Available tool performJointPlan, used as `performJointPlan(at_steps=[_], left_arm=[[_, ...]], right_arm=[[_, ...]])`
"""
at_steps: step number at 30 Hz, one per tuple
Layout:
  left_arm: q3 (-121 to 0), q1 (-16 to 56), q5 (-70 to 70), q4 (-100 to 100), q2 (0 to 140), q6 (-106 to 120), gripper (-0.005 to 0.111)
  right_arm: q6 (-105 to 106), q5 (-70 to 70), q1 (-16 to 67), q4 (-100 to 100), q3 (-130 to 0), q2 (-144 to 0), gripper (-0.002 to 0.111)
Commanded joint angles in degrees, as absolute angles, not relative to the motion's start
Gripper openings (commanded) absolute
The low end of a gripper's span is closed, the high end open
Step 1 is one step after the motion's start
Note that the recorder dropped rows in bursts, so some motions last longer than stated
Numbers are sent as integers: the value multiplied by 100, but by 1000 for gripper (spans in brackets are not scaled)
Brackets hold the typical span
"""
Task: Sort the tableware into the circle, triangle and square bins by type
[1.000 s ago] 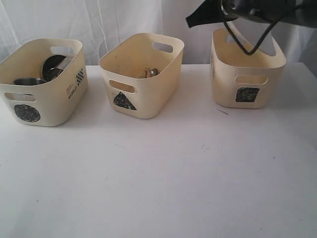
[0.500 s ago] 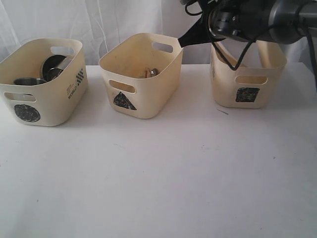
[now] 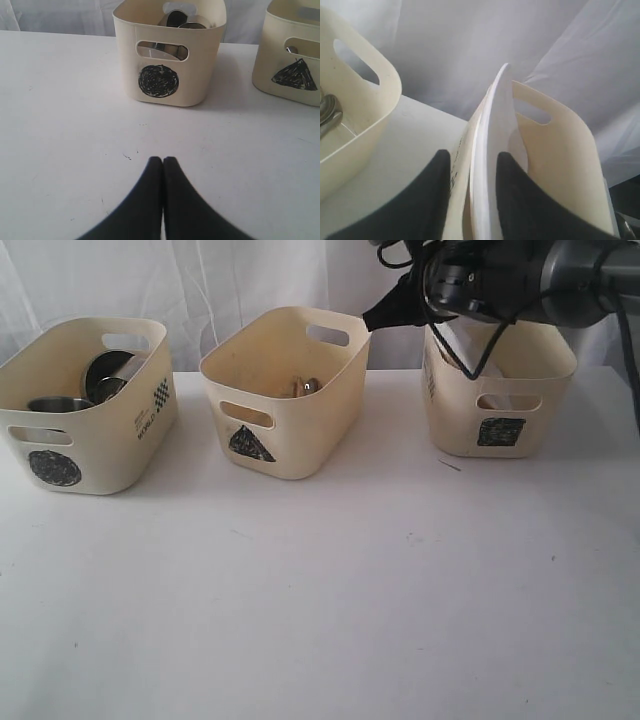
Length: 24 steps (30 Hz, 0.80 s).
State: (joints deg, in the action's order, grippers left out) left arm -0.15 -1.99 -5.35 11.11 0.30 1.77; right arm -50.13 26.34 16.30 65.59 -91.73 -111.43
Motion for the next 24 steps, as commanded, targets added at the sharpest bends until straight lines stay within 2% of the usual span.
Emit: performJointPlan(at_steps=[1, 6, 10, 19, 24], left_arm=[[0, -158, -512, 1173, 0, 154, 0], [0, -158, -512, 1173, 0, 154, 0], [0, -158, -512, 1173, 0, 154, 0], [0, -158, -512, 1173, 0, 154, 0], [0, -158, -512, 1173, 0, 154, 0]], right_arm=[[-5031, 2739, 1591, 6625, -9195, -10887, 30], [-5174, 3133, 1591, 6625, -9105, -10510, 15], [-5163, 3061, 1591, 6625, -8334, -9821, 0], [-5296, 2073, 1591, 6621, -5504, -7615, 0], [-5335, 1926, 1591, 6621, -4443, -6504, 0]])
